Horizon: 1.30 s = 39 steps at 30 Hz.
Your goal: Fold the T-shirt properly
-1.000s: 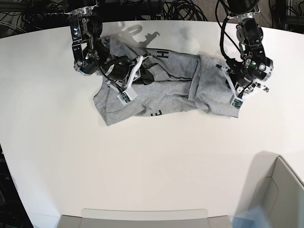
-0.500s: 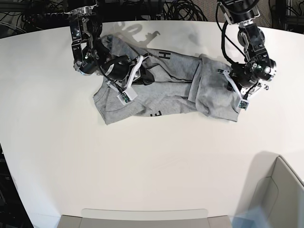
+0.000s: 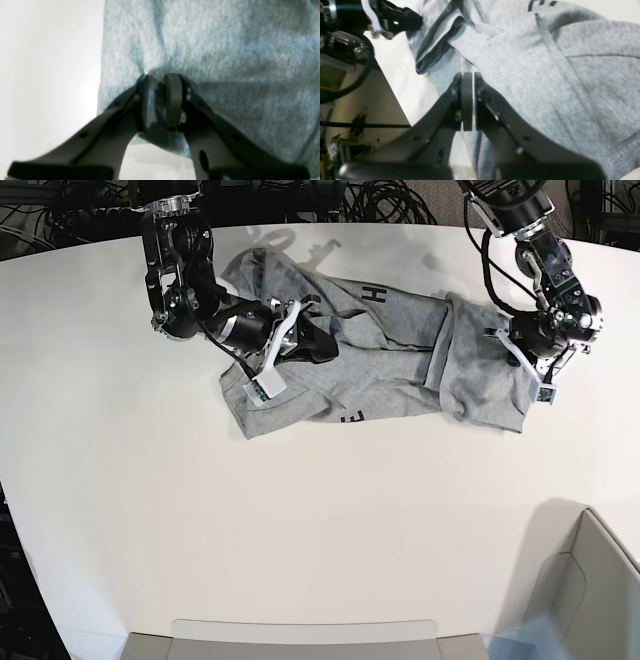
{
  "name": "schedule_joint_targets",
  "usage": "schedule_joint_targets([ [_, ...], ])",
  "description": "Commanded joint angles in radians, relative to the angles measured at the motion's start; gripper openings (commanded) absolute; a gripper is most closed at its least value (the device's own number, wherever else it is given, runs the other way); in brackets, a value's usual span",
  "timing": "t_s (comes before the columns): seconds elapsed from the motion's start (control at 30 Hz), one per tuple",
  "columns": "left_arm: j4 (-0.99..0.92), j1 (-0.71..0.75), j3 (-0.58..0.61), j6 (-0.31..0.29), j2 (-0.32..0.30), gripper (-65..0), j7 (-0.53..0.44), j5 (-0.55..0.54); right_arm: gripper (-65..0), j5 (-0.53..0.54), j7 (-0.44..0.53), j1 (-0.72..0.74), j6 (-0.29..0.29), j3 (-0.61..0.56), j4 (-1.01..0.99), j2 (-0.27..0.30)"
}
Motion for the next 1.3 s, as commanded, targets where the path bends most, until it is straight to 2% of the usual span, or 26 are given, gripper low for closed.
schedule_joint_targets([
  [0.0, -0.017, -0.007, -0.002, 0.006, -0.008, -53.1, 0.020, 0.030, -57.4, 0.026, 0.018, 0.009, -0.002, 0.001, 0.020, 0.001],
  [0.13, -0.052, -0.007, -0.002, 0.006, -0.008, -53.1, 0.020, 0.030, -45.2, 0.099, 0.018, -0.008, -0.002, 0.050, 0.021, 0.001],
  [0.23, -0.058, -0.007, -0.002, 0.006, -0.008, -53.1, 0.018, 0.030, -40.9, 0.162, 0.019, -0.027, 0.002, 0.121, 0.020, -0.002],
  [0.53, -0.060, -0.007, 0.006, 0.006, -0.008, -53.1, 0.018, 0.030, -40.8, 0.365, 0.019, -0.057, 0.002, 0.253, 0.012, 0.036],
  [0.73, -0.060, -0.007, 0.007, 0.006, -0.008, -53.1, 0.018, 0.030, -40.7, 0.426, 0.019, -0.105, 0.003, 0.283, -0.034, 0.036],
  [1.1, -0.060, -0.007, 0.009, 0.006, -0.008, -53.1, 0.018, 0.030, -40.8, 0.425, 0.024, -0.160, -0.005, 0.288, -0.092, 0.031],
  [1.27, -0.060, -0.007, 0.009, 0.006, -0.006, -53.1, 0.018, 0.030, -40.9, 0.415, 0.024, -0.180, -0.005, 0.402, -0.092, -0.016],
])
